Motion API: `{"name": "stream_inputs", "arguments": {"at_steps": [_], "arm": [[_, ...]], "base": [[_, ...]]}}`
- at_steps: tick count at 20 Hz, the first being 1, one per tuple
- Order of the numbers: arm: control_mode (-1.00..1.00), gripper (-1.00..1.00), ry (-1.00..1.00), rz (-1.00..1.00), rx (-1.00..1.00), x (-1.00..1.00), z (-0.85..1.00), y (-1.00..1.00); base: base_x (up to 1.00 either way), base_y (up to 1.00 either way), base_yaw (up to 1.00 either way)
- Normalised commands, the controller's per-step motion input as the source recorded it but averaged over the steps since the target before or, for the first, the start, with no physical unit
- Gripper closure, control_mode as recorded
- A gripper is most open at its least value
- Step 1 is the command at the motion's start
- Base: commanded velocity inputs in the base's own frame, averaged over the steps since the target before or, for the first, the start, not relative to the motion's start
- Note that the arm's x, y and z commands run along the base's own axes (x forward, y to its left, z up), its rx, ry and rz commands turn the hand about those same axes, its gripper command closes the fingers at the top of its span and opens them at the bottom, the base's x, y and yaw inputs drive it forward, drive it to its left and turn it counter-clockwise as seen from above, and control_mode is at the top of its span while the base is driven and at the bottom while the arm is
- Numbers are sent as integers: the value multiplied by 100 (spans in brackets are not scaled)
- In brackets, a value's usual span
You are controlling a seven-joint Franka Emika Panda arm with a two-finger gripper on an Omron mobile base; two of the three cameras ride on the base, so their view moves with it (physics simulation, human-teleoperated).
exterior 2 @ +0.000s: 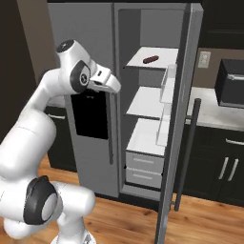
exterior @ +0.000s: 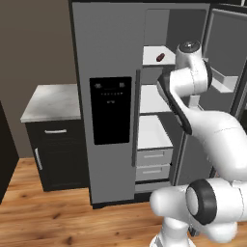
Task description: Move the hot dog bun to the plate on the dining table and place the condiment next to that plate. Then navigate to the fridge and take the sausage and place it on the plate as well.
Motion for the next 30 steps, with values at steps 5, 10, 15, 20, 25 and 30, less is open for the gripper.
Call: {"name": "stream_inputs", "arguments": {"at_steps": [5,10,15,20,25,30], "arm": [[-100,-100,0,19,7,-100,10,47],[-100,-100,-1,9,5,-98,0,48],[-100,-100,-4,0,7,-91,1,12],[-100,-100,-15,-3,1,-77,0,0],[-100,-100,-12,-8,0,-63,0,0],[100,-100,0,0,0,2,0,0]], "base": [[0,0,0],[0,0,0],[0,0,0],[0,0,0],[0,0,0],[24,-3,1]]}}
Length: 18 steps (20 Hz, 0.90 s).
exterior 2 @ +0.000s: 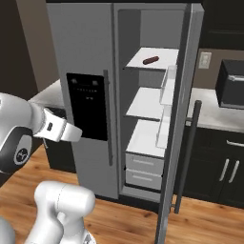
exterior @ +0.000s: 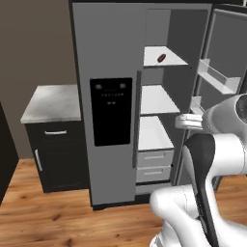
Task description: Move the hot dog bun to the plate on the dining table and place the condiment next to that plate. Then navigate to the fridge and take the sausage and place it on the plate as well.
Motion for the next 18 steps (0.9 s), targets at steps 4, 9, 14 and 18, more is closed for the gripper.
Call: {"name": "stream_inputs", "arguments": {"at_steps": [4,9,14,18], "arm": [[100,-100,0,0,0,0,0,0],[100,-100,0,0,0,0,0,0],[100,-100,0,0,0,0,0,0],[100,-100,0,0,0,0,0,0]], "base": [[98,-10,1],[72,-8,-5],[5,-24,-41],[32,1,-49]]}}
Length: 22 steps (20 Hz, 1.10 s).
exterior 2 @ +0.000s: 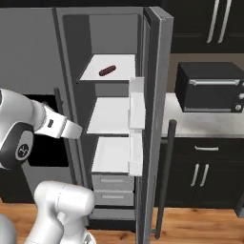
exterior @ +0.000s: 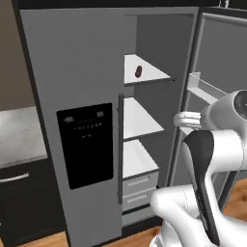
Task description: Move the hot dog bun to the plate on the dining table and place the condiment next to that plate. Then navigate to the fridge and take the sausage and place it on the plate as well.
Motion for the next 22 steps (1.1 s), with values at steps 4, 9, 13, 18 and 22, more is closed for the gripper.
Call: {"name": "stream_inputs", "arguments": {"at_steps": [4,9,13,18,22], "arm": [[100,-100,0,0,0,0,0,0],[100,-100,0,0,0,0,0,0],[100,-100,0,0,0,0,0,0],[100,-100,0,0,0,0,0,0],[100,-100,0,0,0,0,0,0]], "base": [[59,3,-26],[54,0,-9],[53,0,0],[53,-11,2],[49,-21,5]]}}
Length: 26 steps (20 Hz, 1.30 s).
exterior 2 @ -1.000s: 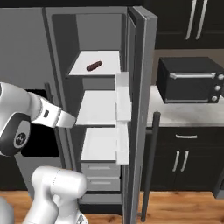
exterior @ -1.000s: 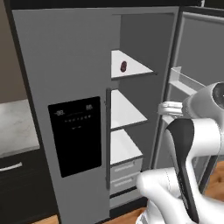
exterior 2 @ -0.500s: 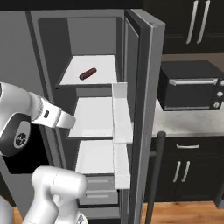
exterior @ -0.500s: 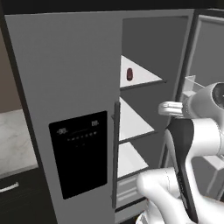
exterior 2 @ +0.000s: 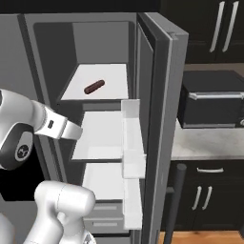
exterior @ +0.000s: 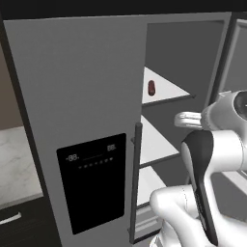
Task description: Move the hot dog bun to the plate on the dining table and place the condiment next to that plate. Then navigate to the fridge and take the sausage and place it on the plate as well.
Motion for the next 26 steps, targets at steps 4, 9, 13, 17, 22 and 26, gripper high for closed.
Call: {"name": "stream_inputs", "arguments": {"at_steps": [4,9,13,17,22,26], "arm": [[-100,-100,-2,2,3,6,0,-10],[-100,-100,-2,12,15,50,6,-40],[-100,-100,0,6,12,85,22,-8],[-100,-100,5,0,2,98,34,10],[-100,-100,12,-1,0,93,23,20],[-100,-100,12,0,4,79,1,0]], "base": [[24,-22,6],[0,0,0],[0,0,0],[0,0,0],[0,0,0],[0,0,0]]}}
